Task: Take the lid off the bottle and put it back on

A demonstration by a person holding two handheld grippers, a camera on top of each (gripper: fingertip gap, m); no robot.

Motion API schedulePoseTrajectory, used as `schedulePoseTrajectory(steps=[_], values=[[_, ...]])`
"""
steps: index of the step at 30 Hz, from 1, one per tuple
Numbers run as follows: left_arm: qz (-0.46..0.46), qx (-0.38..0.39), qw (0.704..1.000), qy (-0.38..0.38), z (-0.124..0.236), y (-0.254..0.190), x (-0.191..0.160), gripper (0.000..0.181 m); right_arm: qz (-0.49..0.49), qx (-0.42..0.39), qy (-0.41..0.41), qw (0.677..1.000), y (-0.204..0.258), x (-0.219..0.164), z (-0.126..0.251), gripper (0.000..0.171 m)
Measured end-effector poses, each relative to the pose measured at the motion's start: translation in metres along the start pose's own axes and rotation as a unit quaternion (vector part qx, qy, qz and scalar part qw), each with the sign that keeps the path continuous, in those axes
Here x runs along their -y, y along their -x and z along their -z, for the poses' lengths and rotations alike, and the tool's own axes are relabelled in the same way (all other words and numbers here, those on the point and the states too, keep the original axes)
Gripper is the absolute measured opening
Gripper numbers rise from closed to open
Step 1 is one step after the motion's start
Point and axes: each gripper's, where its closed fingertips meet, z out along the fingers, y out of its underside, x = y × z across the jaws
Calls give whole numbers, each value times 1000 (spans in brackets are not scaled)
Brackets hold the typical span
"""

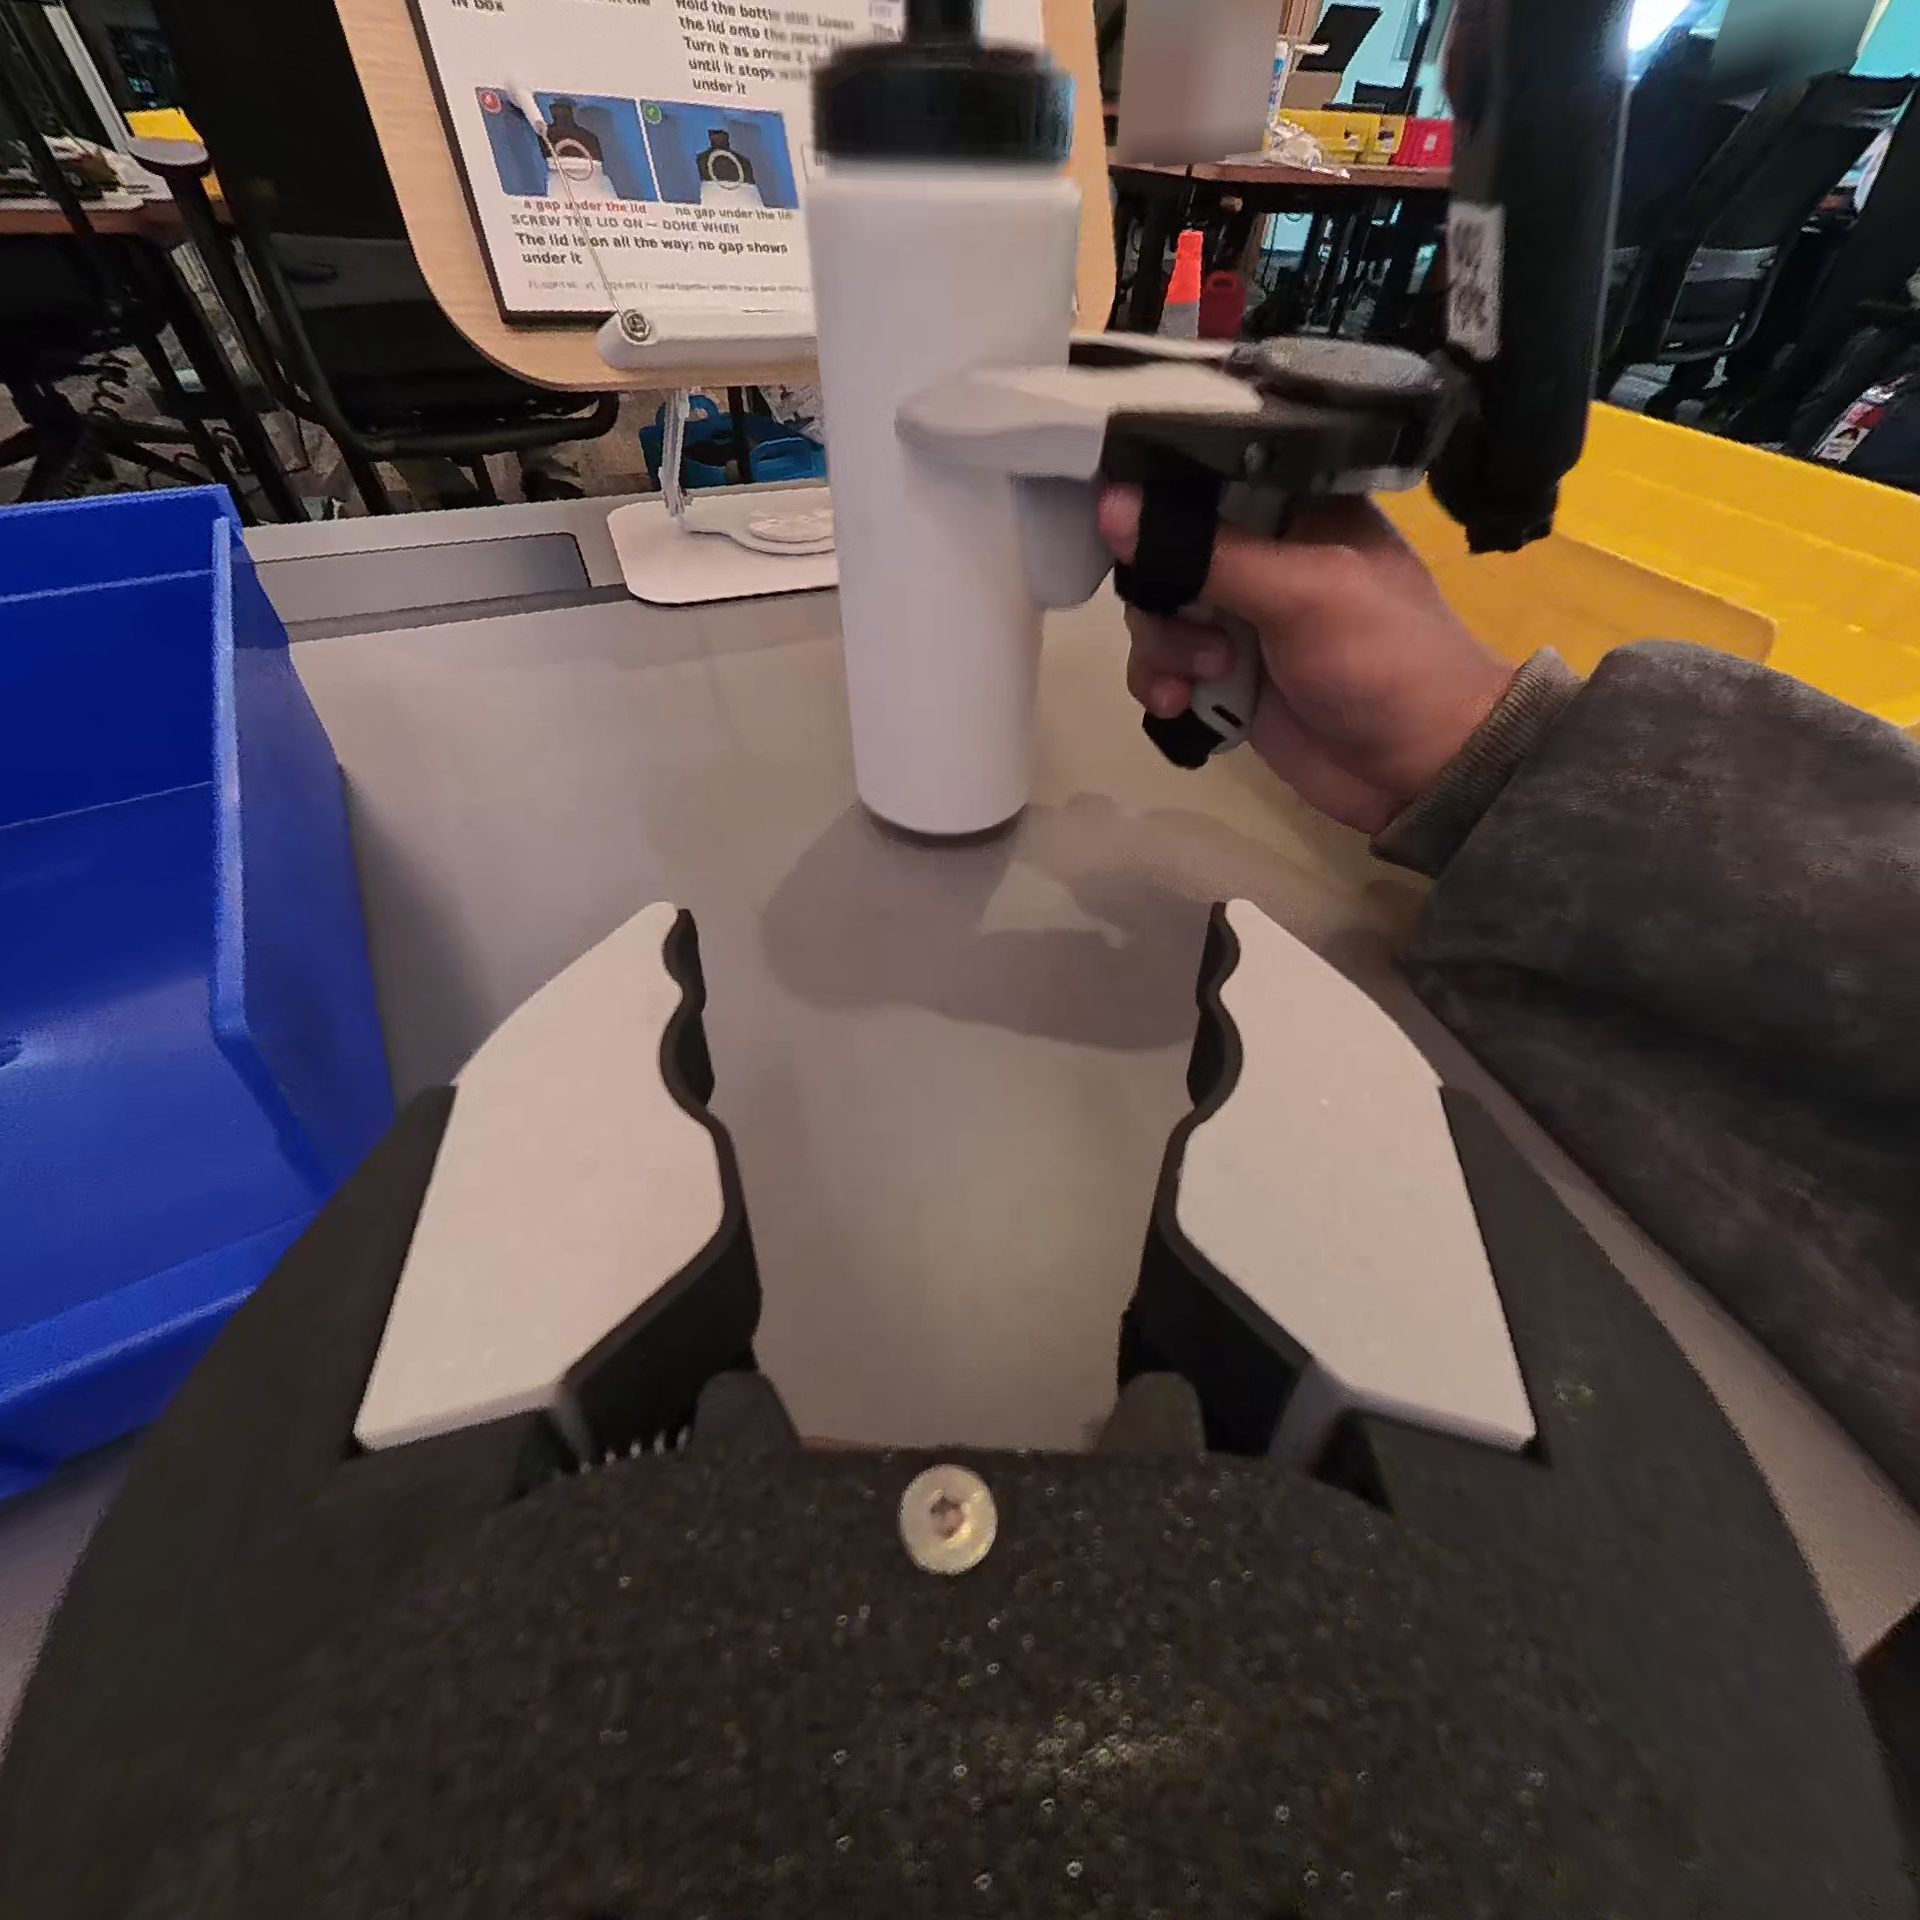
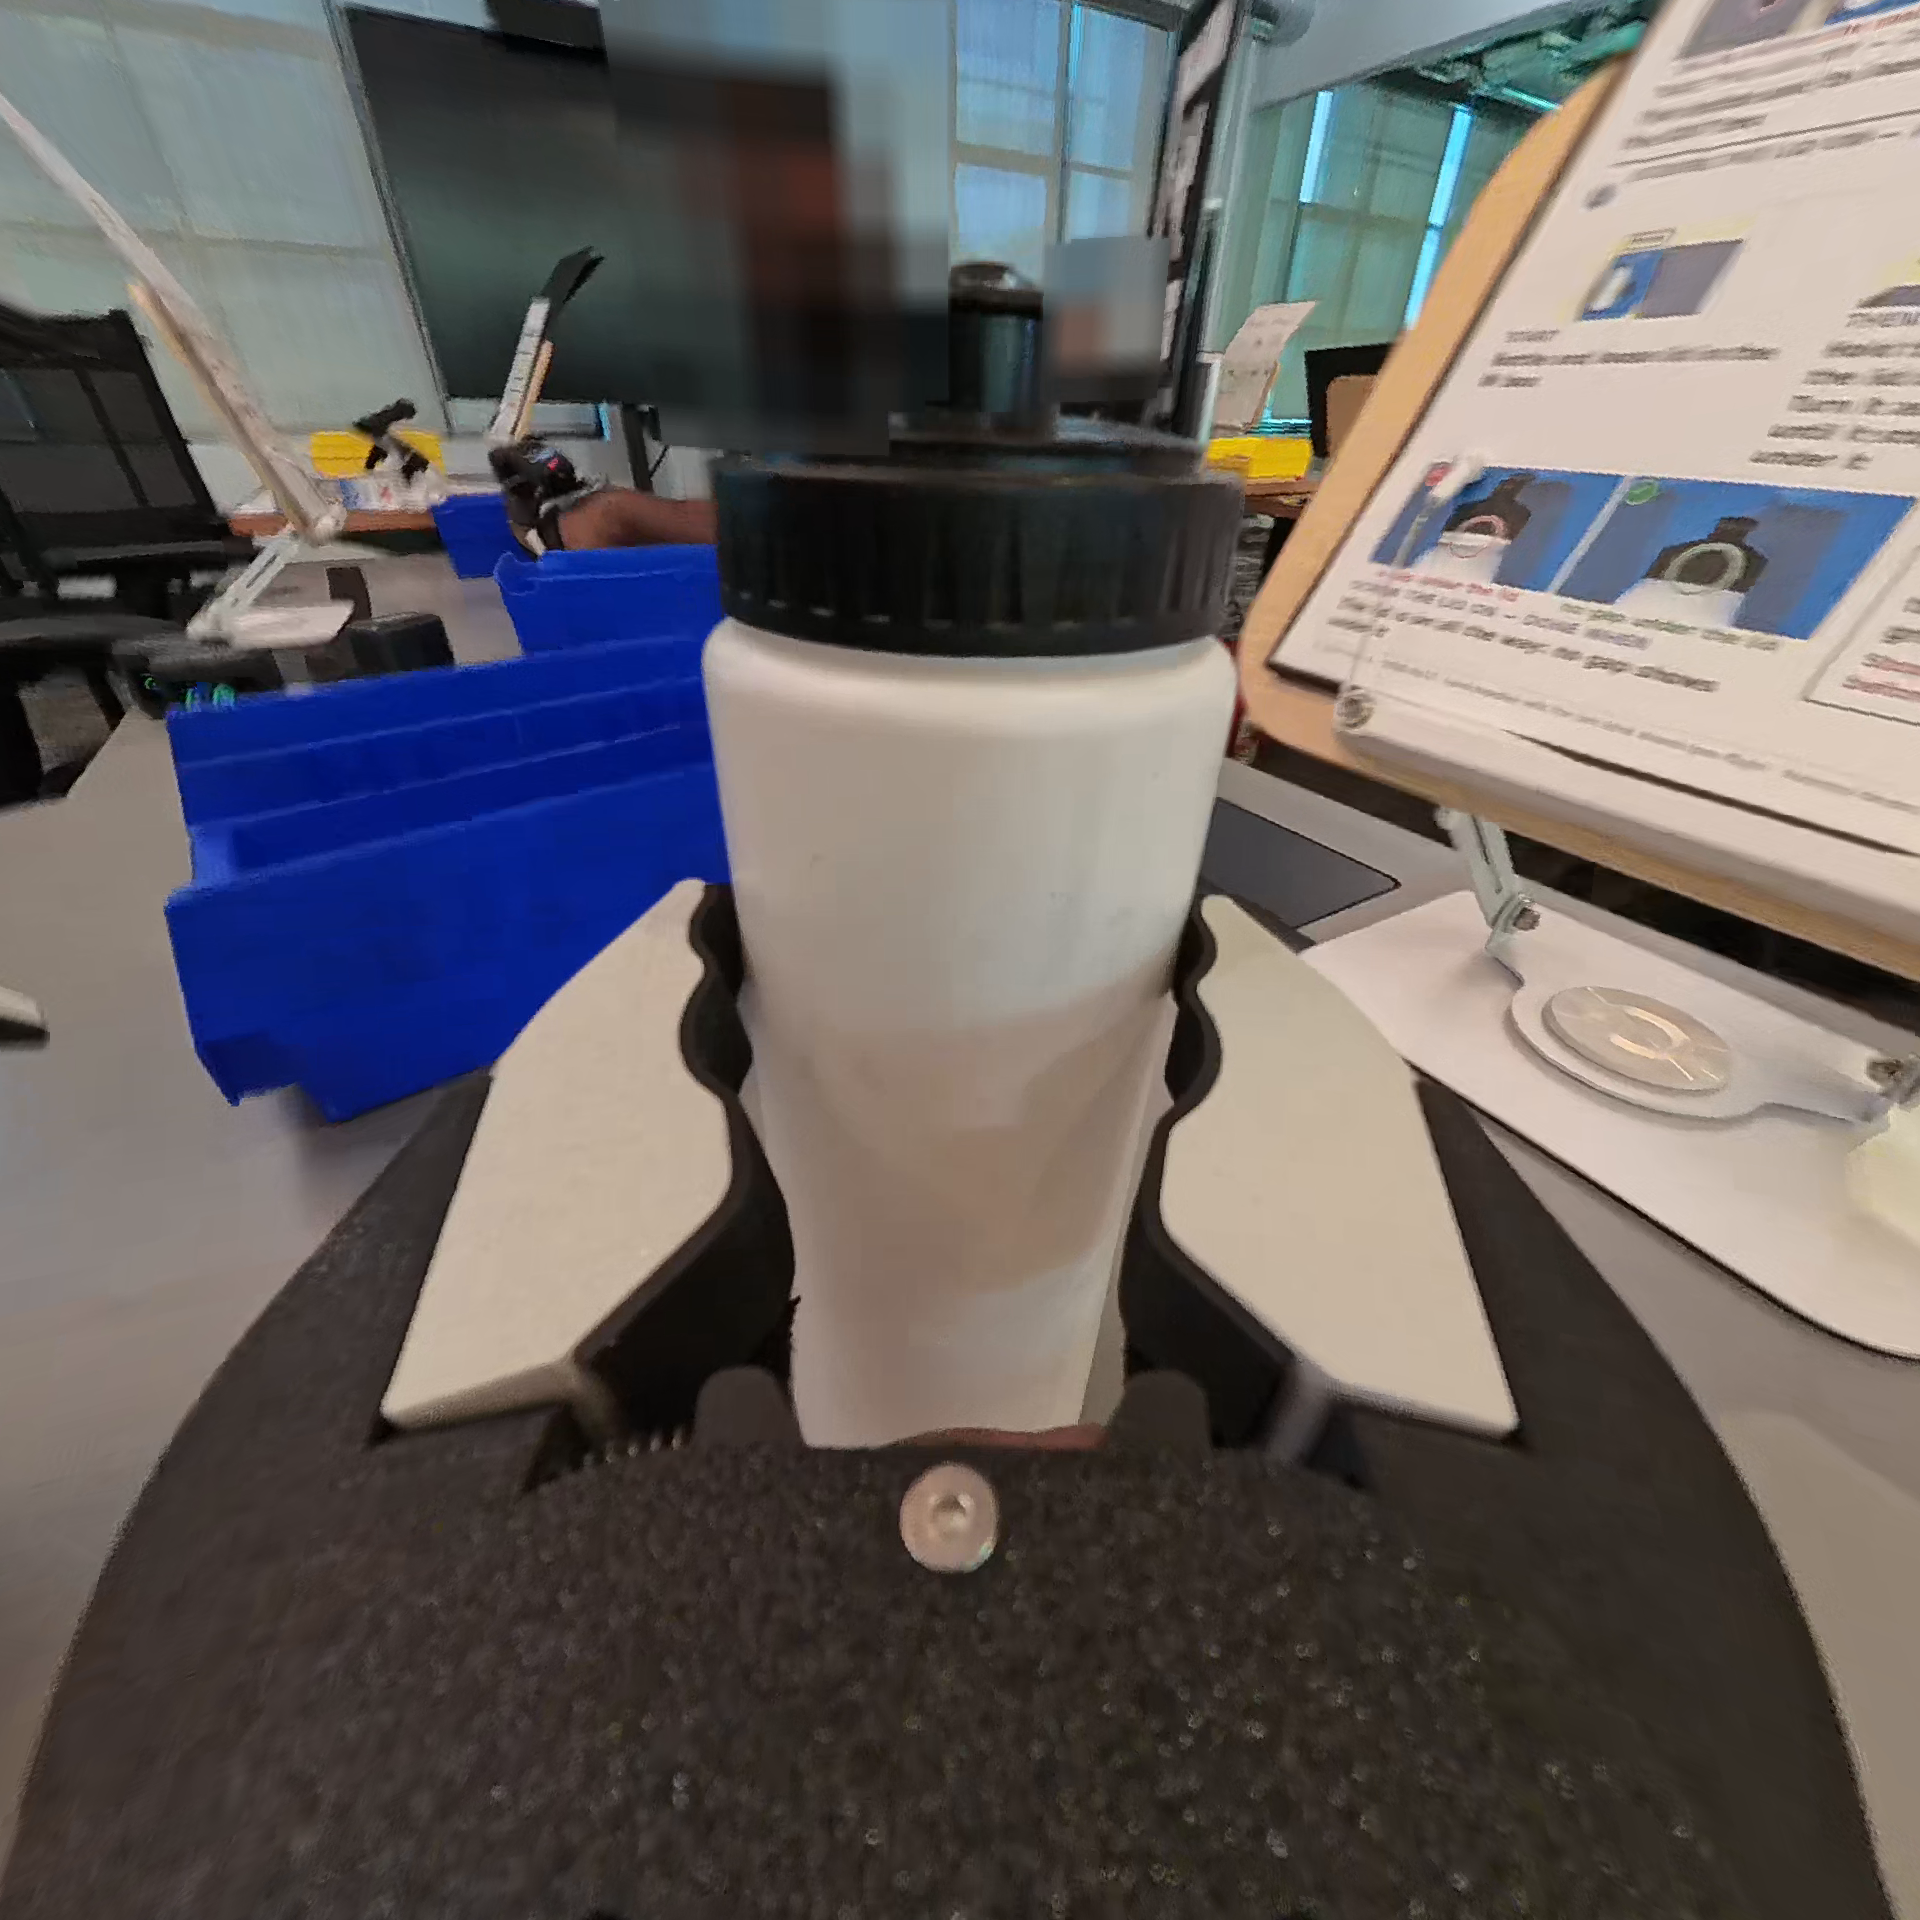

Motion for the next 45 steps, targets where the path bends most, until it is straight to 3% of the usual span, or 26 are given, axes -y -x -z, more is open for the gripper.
schedulePoseTrajectory(steps=[3, 6, 11, 15, 18, 22, 26, 33, 36, 45], values=[[-10, 0, 1000, 8, 0, -1, -4, 90, -68, -31, -12, 997, -12, 33, 13, 80], [-20, -1, 1000, 18, 0, 0, -9, 89, -70, -84, 16, 994, -25, 81, 37, 80], [4, -10, 1000, 29, 5, 2, -14, 86, -60, -197, 36, 978, -62, 185, 117, 80], [29, -14, 998, 57, 7, 4, -23, 82, -66, -296, 140, 943, -120, 214, 190, 80], [48, -28, 997, 58, 6, 1, -21, 83, -134, -339, 248, 898, -167, 188, 239, 80], [20, -25, 998, 54, 2, -3, -17, 82, -244, -334, 388, 823, -197, 109, 281, 80], [-7, -31, 998, 52, -2, -12, -17, 82, -332, -278, 474, 766, -184, 19, 286, 80], [-23, -30, 997, 60, -5, -12, -19, 84, -418, -298, 522, 681, -186, -91, 276, 80], [-17, -30, 997, 68, -6, -9, -23, 85, -432, -289, 539, 663, -174, -122, 263, 81], [4, -24, 996, 81, -1, 4, -27, 92, -394, -305, 526, 689, -182, -110, 256, 82]])
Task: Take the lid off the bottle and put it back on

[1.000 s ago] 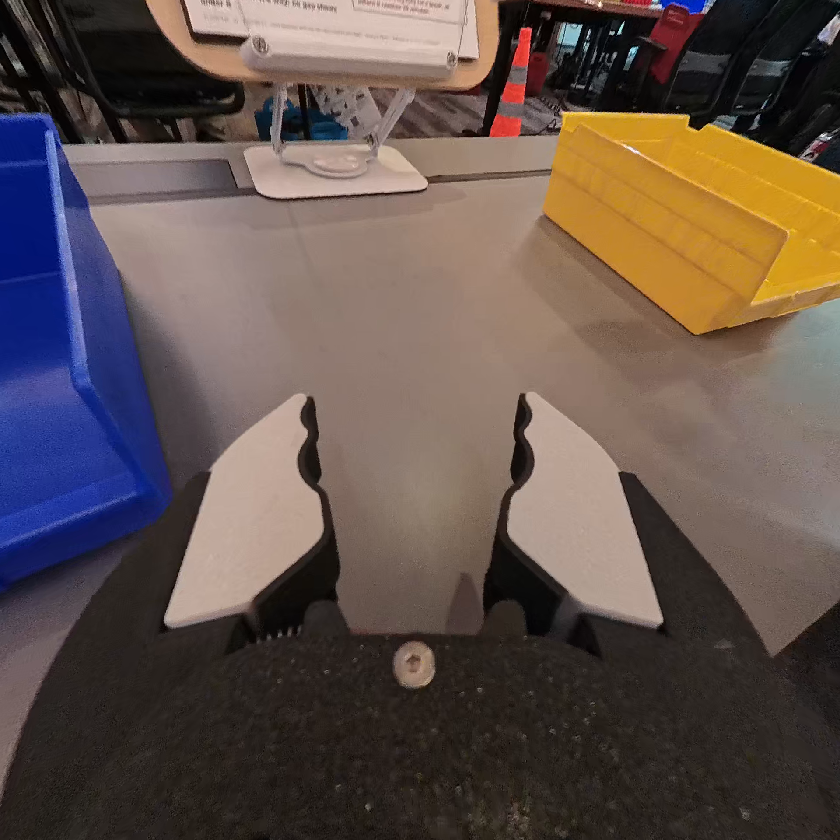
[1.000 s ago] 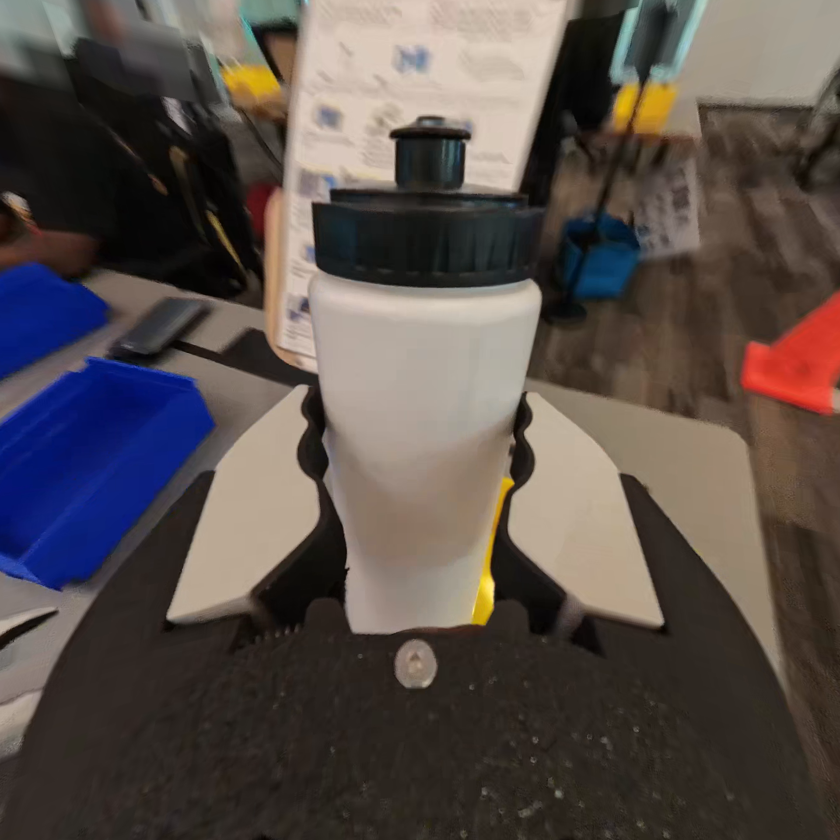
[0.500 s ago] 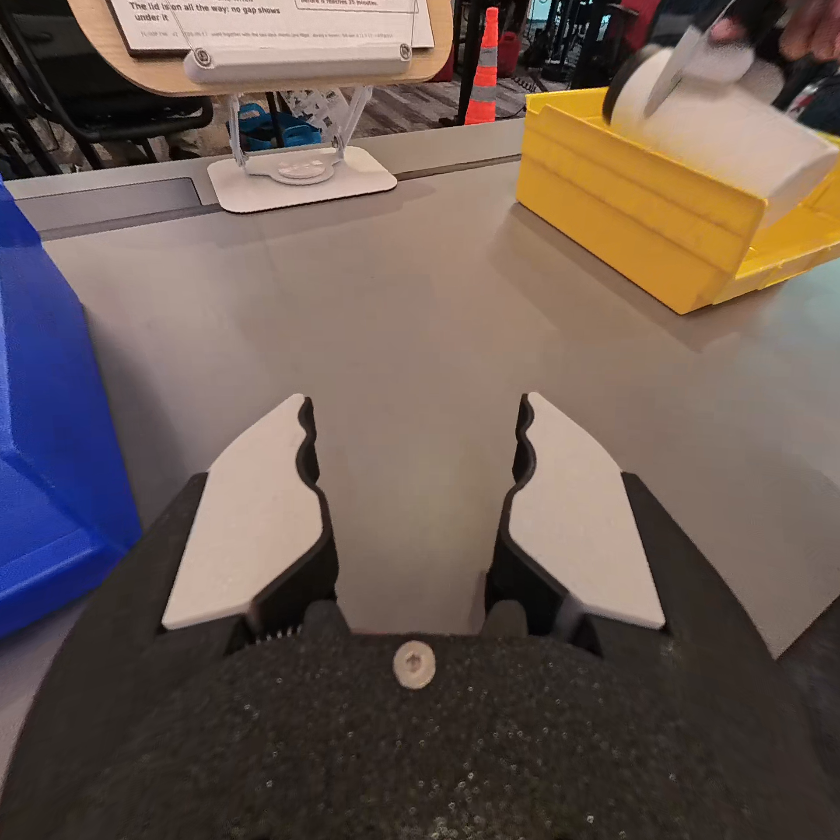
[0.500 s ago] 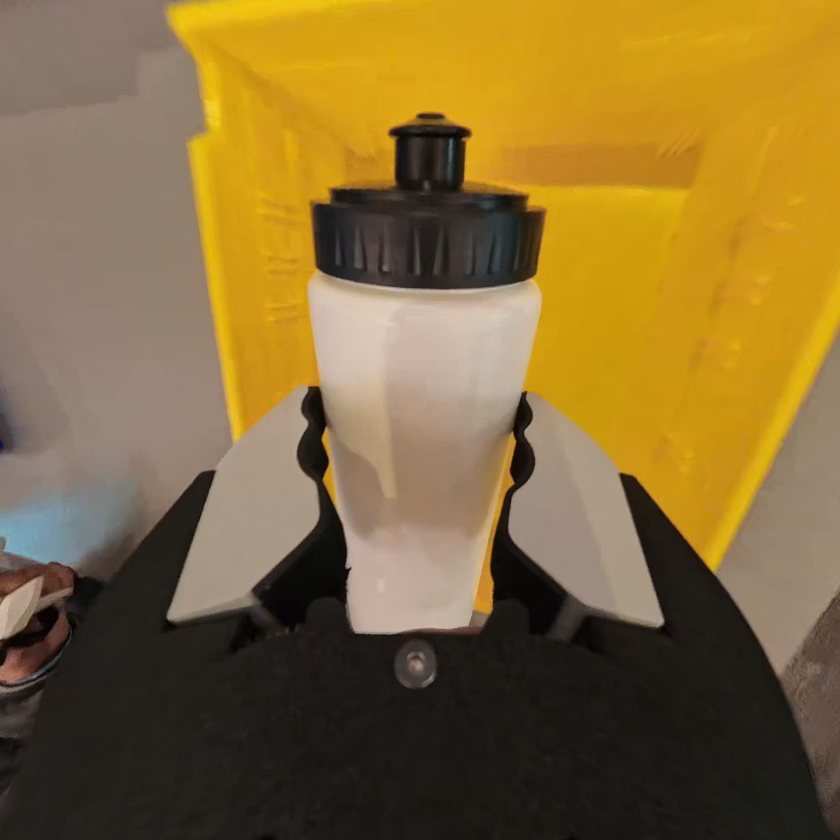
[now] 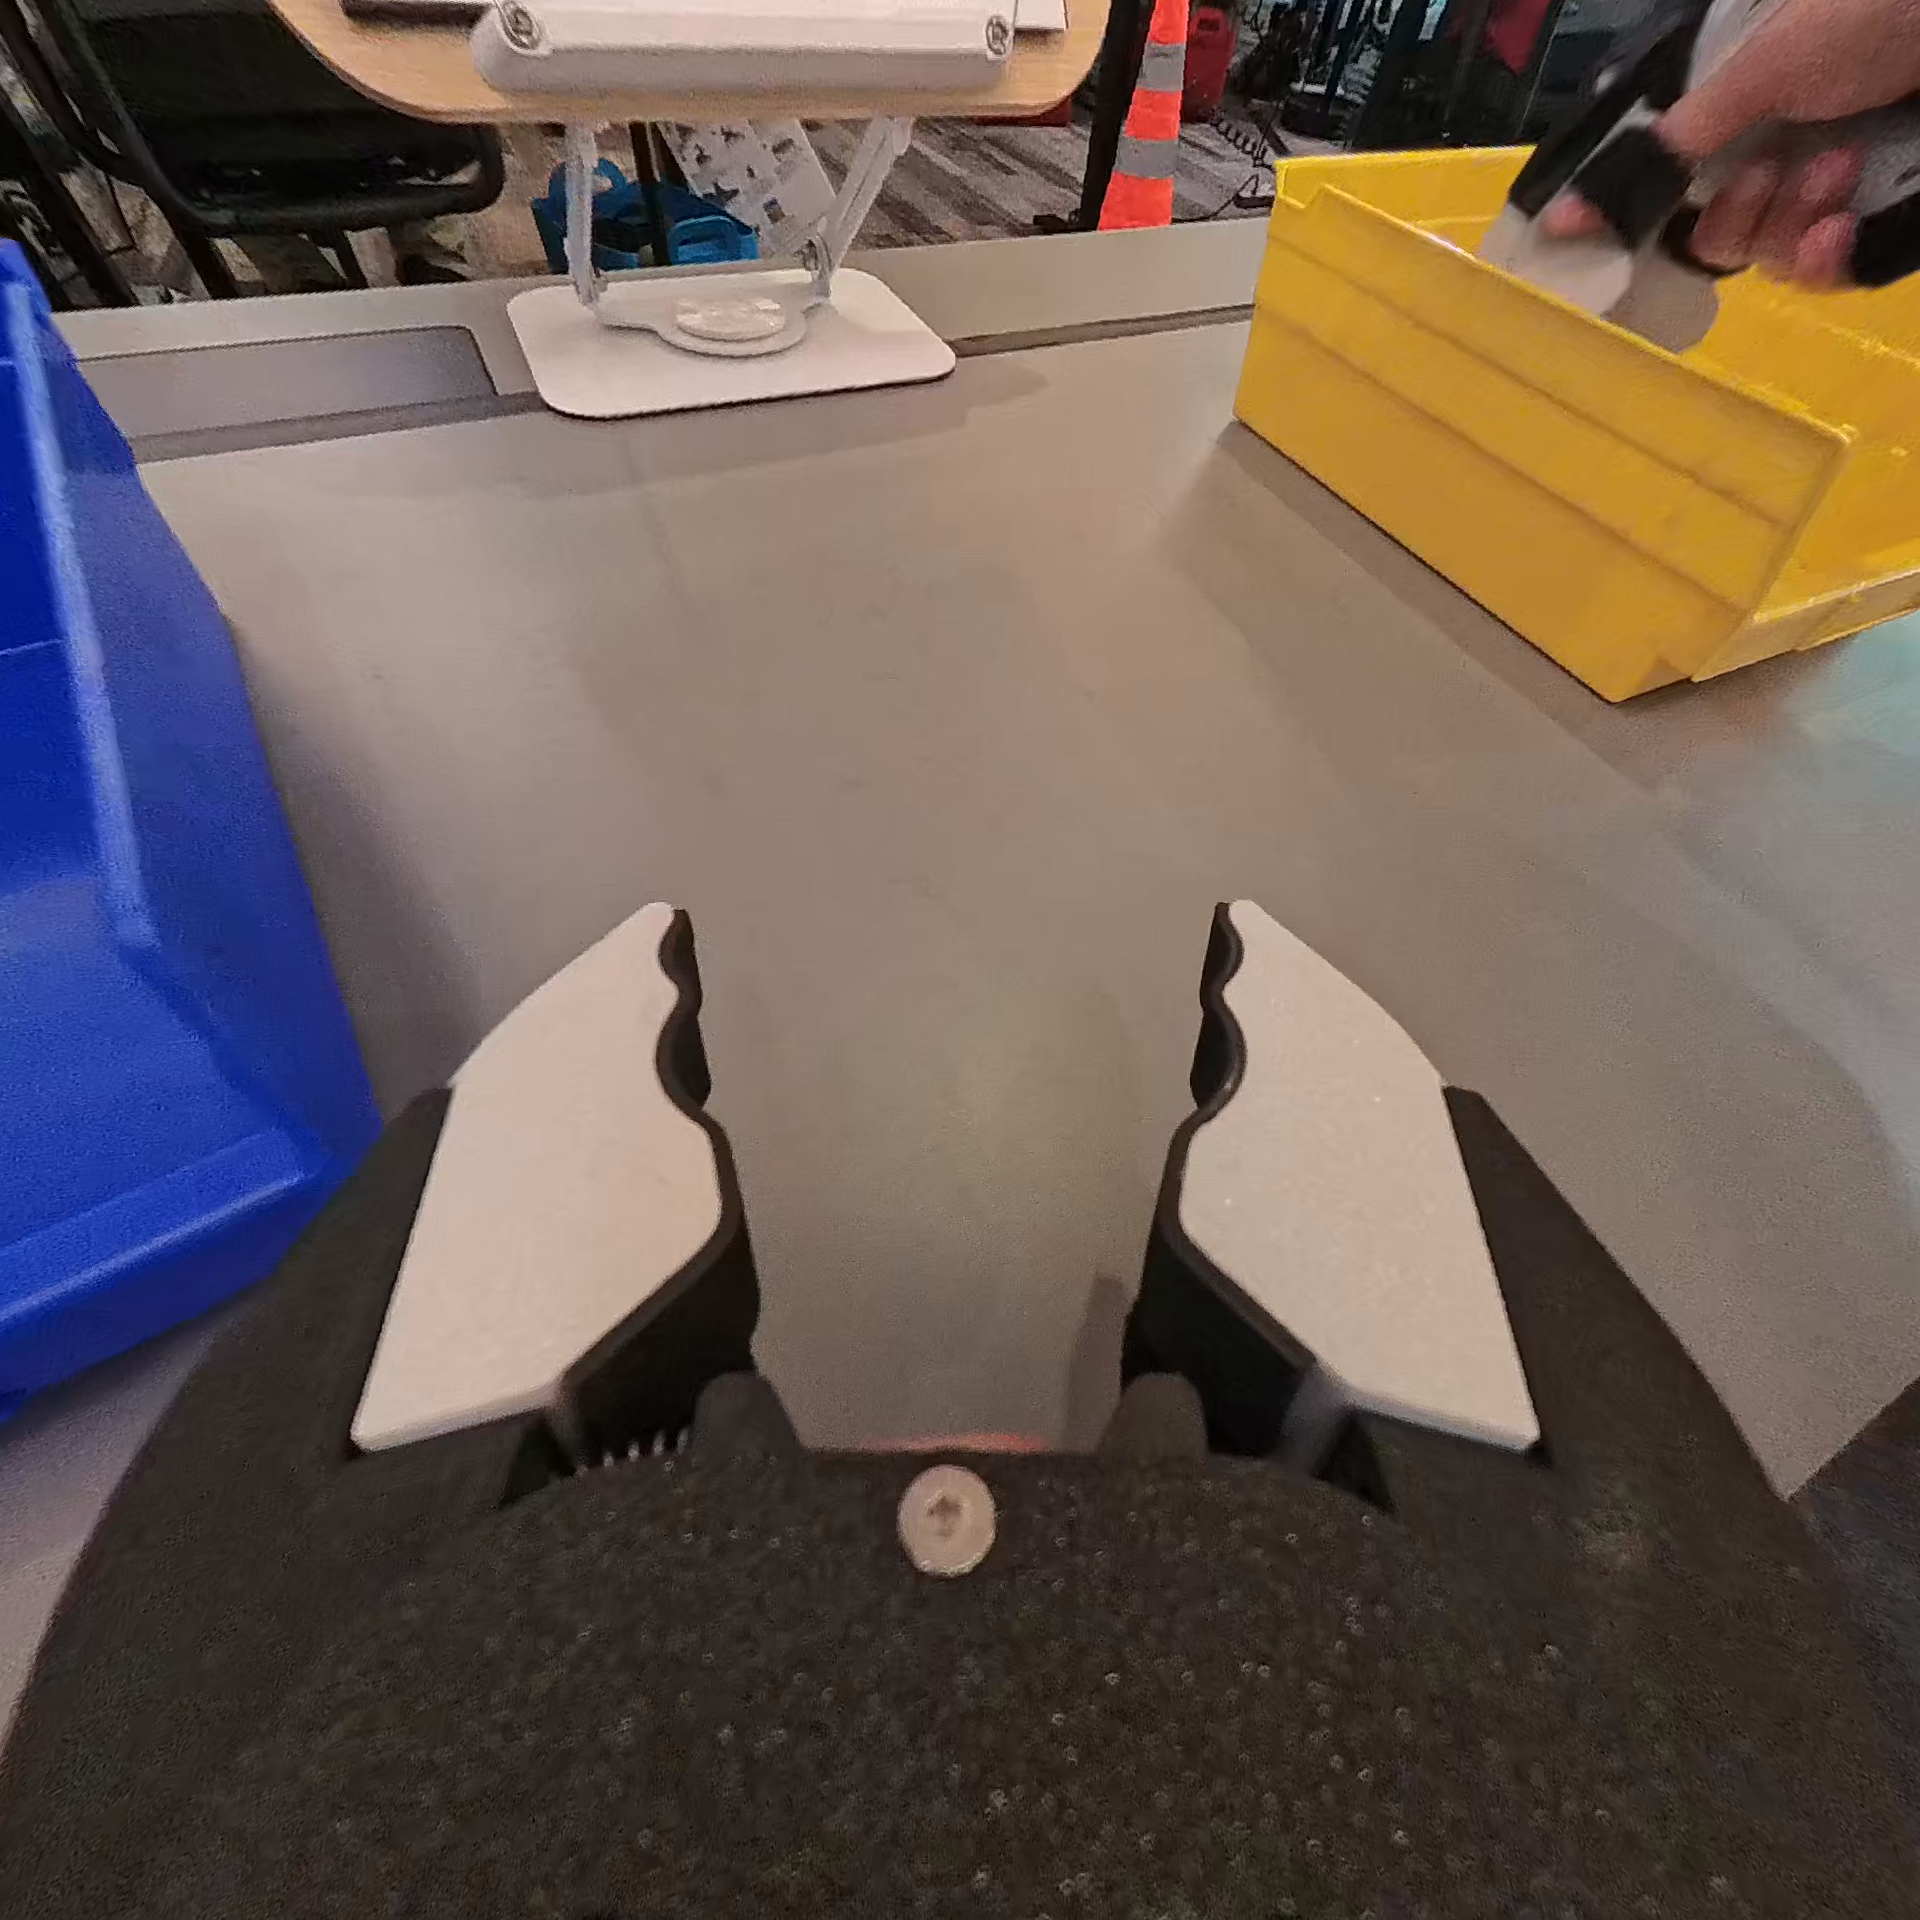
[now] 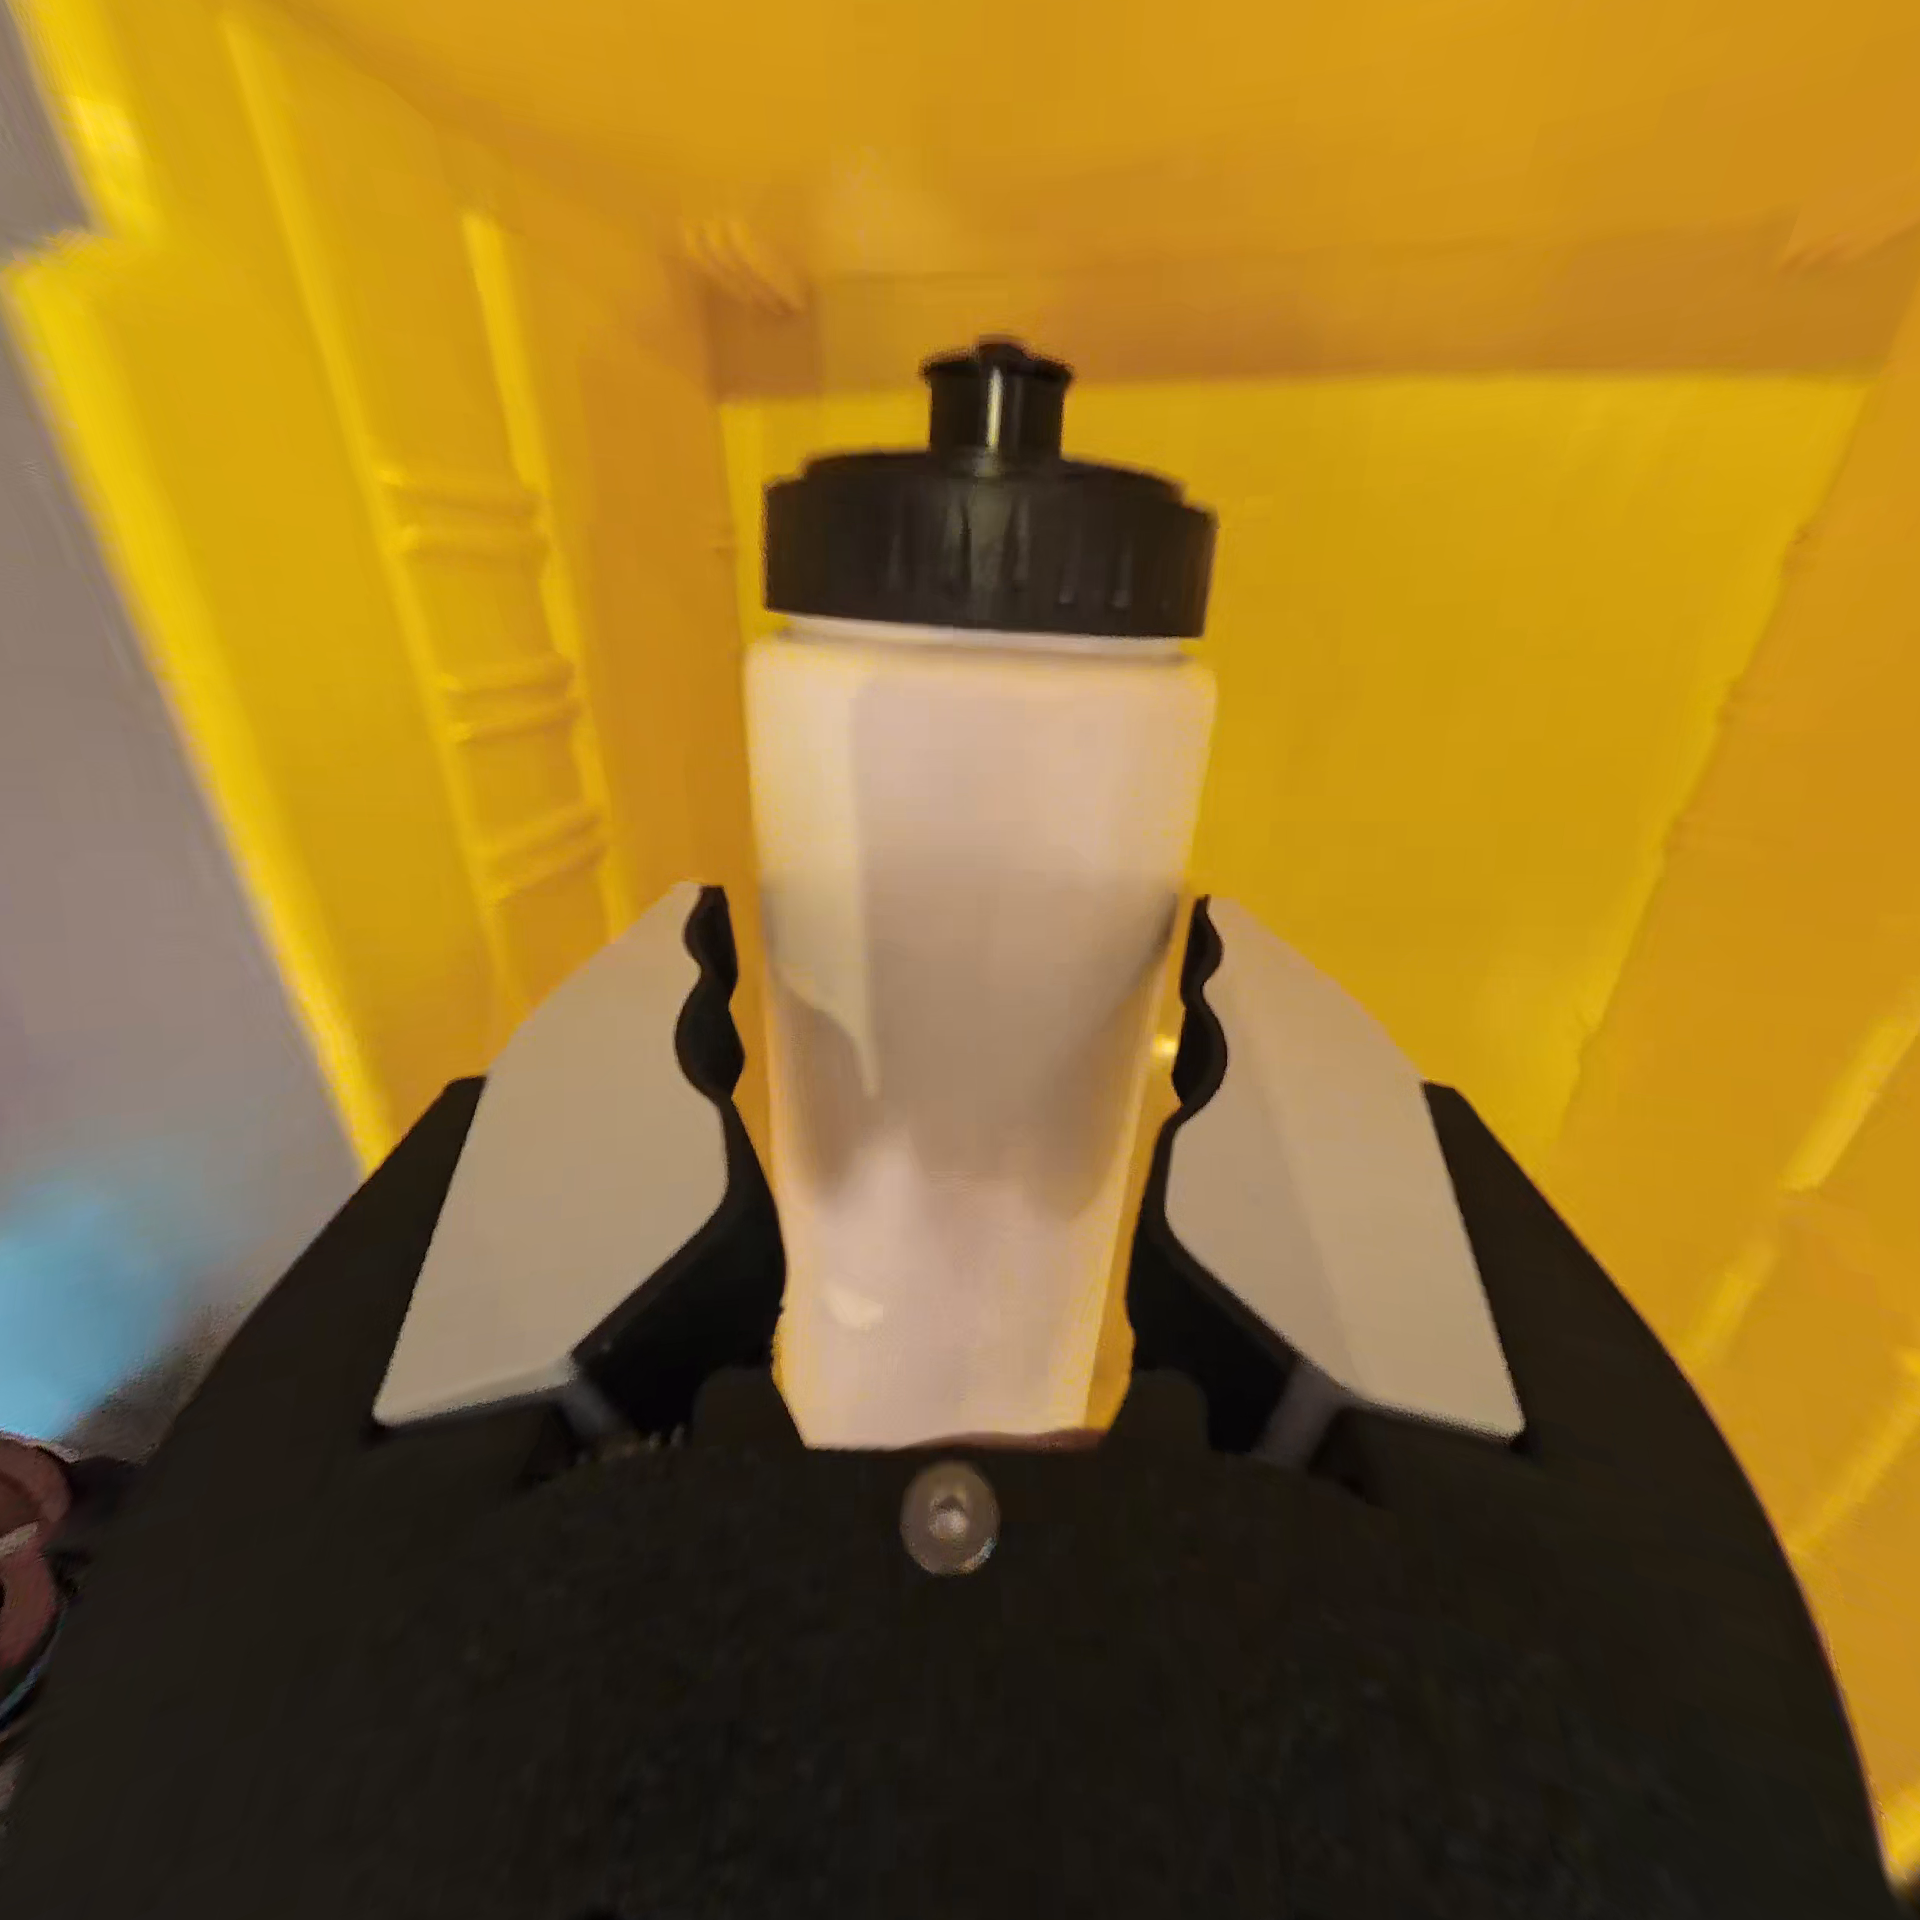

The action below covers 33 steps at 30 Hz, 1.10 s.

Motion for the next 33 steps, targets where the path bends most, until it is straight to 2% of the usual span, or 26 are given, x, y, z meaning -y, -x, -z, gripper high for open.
schedulePoseTrajectory(steps=[2, 5, 8, 10, 13, 15, 16, 17, 20, 23, 26, 28, 33], values=[[-1, 6, 1000, -13, 8, 5, 5, 91, 31, 15, -67, 997, 9, 19, 37, 80], [13, 4, 999, -48, 28, 10, 22, 92, 109, 42, -204, 972, 37, 32, 125, 80], [47, 2, 997, -66, 64, 14, 44, 92, 195, 51, -331, 922, 66, -7, 204, 81], [63, 13, 995, -77, 94, 20, 59, 90, 234, 41, -408, 882, 77, -53, 230, 78], [48, 65, 991, -109, 136, 39, 69, 85, 264, 15, -511, 818, 78, -125, 226, 71], [45, 87, 988, -116, 153, 45, 61, 78, 232, 14, -589, 774, 71, -164, 207, 56], [47, 95, 988, -109, 156, 47, 53, 74, 213, 14, -614, 760, 65, -181, 192, 54], [47, 104, 989, -92, 155, 49, 41, 71, 200, 6, -618, 760, 58, -195, 173, 50], [35, 143, 988, -41, 146, 58, 3, 73, 153, -19, -595, 789, 29, -218, 125, 49], [64, 150, 985, -61, 133, 63, -23, 68, 105, 47, -553, 825, 20, -226, 101, 49], [77, 128, 987, -53, 132, 66, -22, 75, 105, 30, -518, 848, 5, -222, 84, 52], [57, 146, 984, -88, 135, 75, -15, 67, 97, 34, -506, 856, 1, -223, 81, 53], [64, 144, 986, -47, 127, 73, -33, 70, 80, 30, -537, 839, -7, -221, 95, 49]])
